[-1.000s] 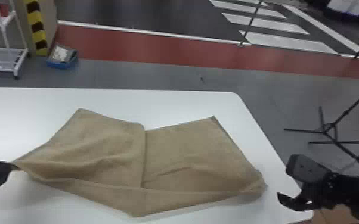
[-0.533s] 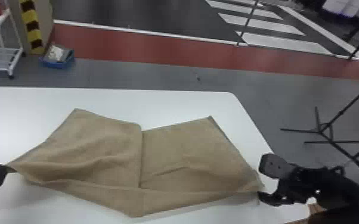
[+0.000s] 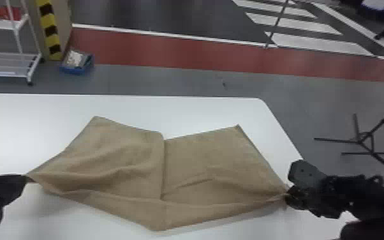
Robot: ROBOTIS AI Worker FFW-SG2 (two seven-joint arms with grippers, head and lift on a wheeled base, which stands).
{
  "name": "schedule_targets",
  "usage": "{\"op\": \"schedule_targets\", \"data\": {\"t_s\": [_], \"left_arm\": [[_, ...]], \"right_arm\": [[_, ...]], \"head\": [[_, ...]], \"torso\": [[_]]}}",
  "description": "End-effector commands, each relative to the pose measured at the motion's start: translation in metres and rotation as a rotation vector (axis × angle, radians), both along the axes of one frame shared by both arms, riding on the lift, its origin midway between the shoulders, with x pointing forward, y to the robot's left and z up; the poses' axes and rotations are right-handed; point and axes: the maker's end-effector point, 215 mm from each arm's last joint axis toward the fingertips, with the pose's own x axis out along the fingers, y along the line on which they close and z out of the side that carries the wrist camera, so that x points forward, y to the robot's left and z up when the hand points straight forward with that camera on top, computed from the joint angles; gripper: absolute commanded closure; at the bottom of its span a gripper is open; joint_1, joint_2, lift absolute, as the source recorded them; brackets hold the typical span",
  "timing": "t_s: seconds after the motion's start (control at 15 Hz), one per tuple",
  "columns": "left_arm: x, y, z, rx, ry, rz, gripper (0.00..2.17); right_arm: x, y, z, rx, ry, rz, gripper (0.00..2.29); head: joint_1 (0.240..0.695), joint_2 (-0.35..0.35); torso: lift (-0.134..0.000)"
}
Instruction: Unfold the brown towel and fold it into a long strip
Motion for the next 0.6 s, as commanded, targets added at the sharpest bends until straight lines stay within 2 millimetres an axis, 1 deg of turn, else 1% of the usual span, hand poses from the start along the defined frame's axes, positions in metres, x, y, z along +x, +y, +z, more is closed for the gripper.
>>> {"op": "schedule_targets", "data": {"t_s": [0.0, 0.07, 0.2, 0.33, 0.4, 0.47, 0.53], "left_arm": [[0.000, 0.002, 0.000, 0.001, -0.001, 0.003, 1.32], [0.002, 0.001, 0.003, 0.001, -0.008, 0.000, 1.32], [0.006, 0.000, 0.011, -0.001, -0.028, -0.003, 1.31], [0.010, 0.000, 0.026, -0.001, -0.058, -0.003, 1.31], [0.015, 0.002, 0.040, 0.001, -0.085, 0.003, 1.32], [0.020, 0.004, 0.054, 0.004, -0.114, 0.006, 1.32], [0.027, 0.006, 0.074, 0.008, -0.156, 0.006, 1.32]], "right_arm": [[0.000, -0.006, 0.014, 0.055, -0.035, -0.044, 2.03], [0.004, -0.005, 0.031, 0.101, -0.081, -0.052, 2.04], [0.007, 0.000, 0.072, 0.213, -0.170, -0.085, 2.04], [0.014, 0.011, 0.127, 0.330, -0.306, -0.093, 2.04], [0.017, 0.016, 0.154, 0.406, -0.368, -0.114, 2.04], [0.023, 0.021, 0.176, 0.468, -0.415, -0.136, 2.04], [0.031, 0.027, 0.199, 0.528, -0.465, -0.156, 2.04]], "head": [[0.695, -0.271], [0.695, -0.274], [0.695, -0.275], [0.695, -0.269], [0.695, -0.262], [0.695, -0.256], [0.695, -0.247]], "torso": [[-0.123], [-0.123], [-0.123], [-0.123], [-0.123], [-0.123], [-0.123]]}}
